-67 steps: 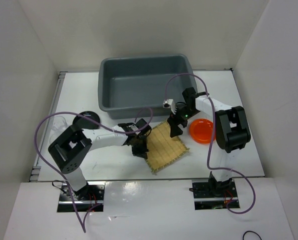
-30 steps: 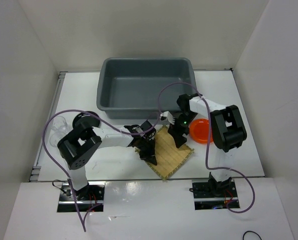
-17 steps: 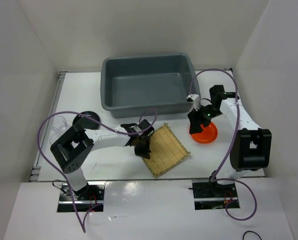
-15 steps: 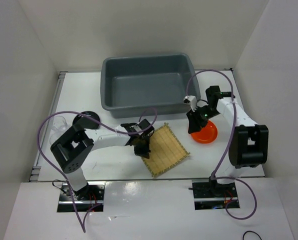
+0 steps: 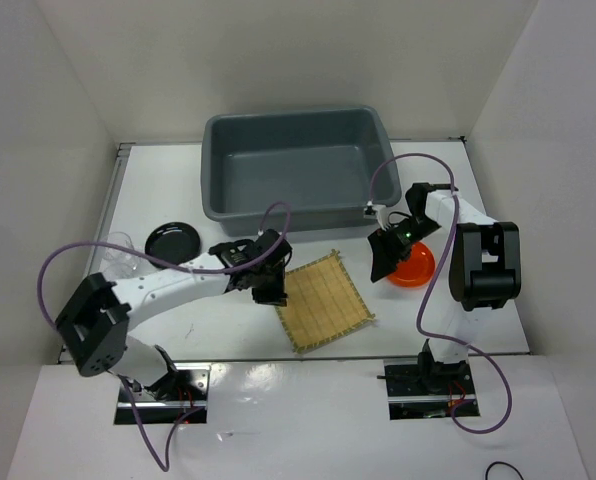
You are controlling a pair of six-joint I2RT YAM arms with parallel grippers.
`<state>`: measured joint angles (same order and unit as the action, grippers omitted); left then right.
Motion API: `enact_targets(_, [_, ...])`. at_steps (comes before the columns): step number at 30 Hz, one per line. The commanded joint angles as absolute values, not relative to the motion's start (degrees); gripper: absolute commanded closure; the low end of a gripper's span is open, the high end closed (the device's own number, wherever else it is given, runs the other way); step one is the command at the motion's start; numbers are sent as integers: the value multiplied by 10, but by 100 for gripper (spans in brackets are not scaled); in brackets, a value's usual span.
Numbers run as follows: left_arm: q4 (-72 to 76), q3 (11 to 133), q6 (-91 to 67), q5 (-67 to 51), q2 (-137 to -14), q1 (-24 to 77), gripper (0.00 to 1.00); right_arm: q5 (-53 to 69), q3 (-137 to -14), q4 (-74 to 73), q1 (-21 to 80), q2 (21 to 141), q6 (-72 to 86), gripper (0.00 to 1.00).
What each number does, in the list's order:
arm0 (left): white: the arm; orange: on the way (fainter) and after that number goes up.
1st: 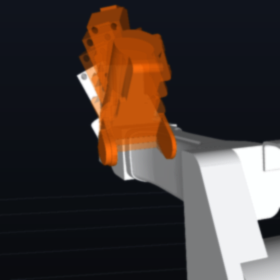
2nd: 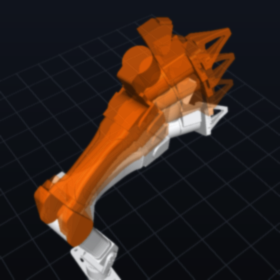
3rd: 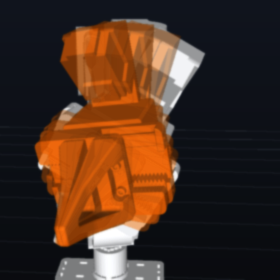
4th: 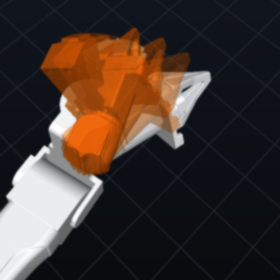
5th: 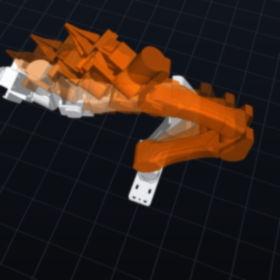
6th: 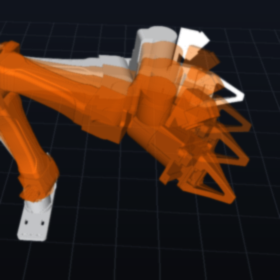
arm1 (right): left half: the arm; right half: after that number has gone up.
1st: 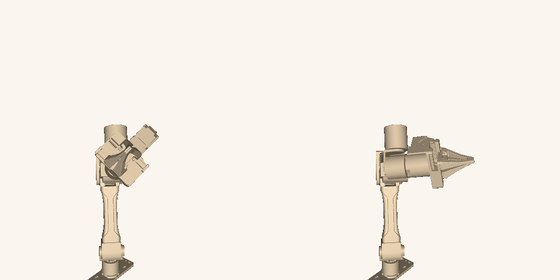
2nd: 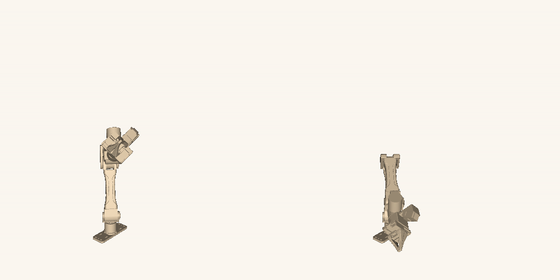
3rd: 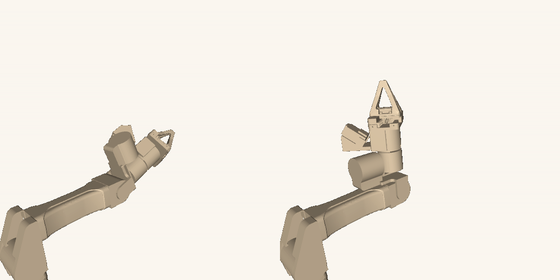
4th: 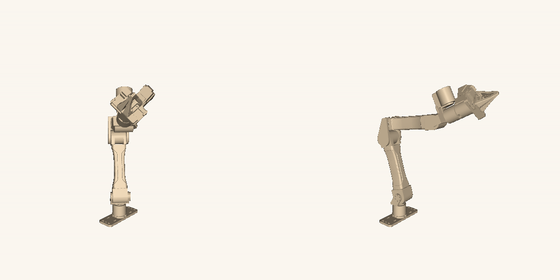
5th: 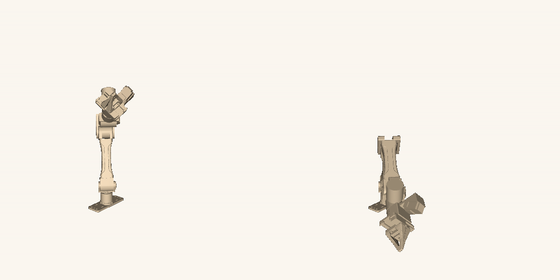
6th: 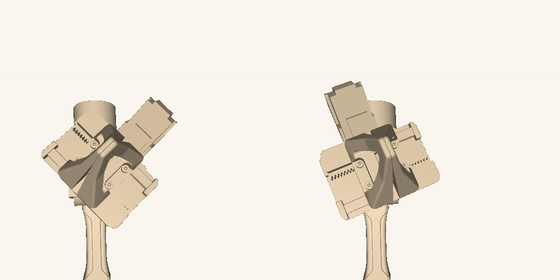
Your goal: Place the mixed dishes into the plastic bin
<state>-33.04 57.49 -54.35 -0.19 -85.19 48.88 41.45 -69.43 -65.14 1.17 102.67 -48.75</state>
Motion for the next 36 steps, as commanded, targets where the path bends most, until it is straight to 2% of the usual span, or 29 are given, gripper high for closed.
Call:
enact_targets(1, [-341, 536, -561, -23, -823, 487, 85, 446, -718, -705, 18, 1027, -533, 16])
enact_targets(6, [-239, 455, -601, -101, -810, 493, 79, 521, -719, -744, 16, 1083, -564, 16])
enact_targets(12, [-207, 408, -641, -113, -809, 493, 75, 545, -717, -744, 43, 1147, -564, 25])
enact_targets(21, [-256, 530, -540, -75, -958, 460, 74, 545, -740, -744, 48, 1195, -542, 27])
enact_targets(28, [-250, 577, -528, -82, -979, 411, 72, 537, -765, -744, 48, 1201, -542, 21])
enact_targets(33, [-245, 571, -534, -94, -984, 406, 72, 529, -778, -744, 42, 1244, -544, 12])
enact_targets(36, [-240, 571, -550, -94, -979, 414, 72, 566, -759, -744, 26, 1264, -544, 5])
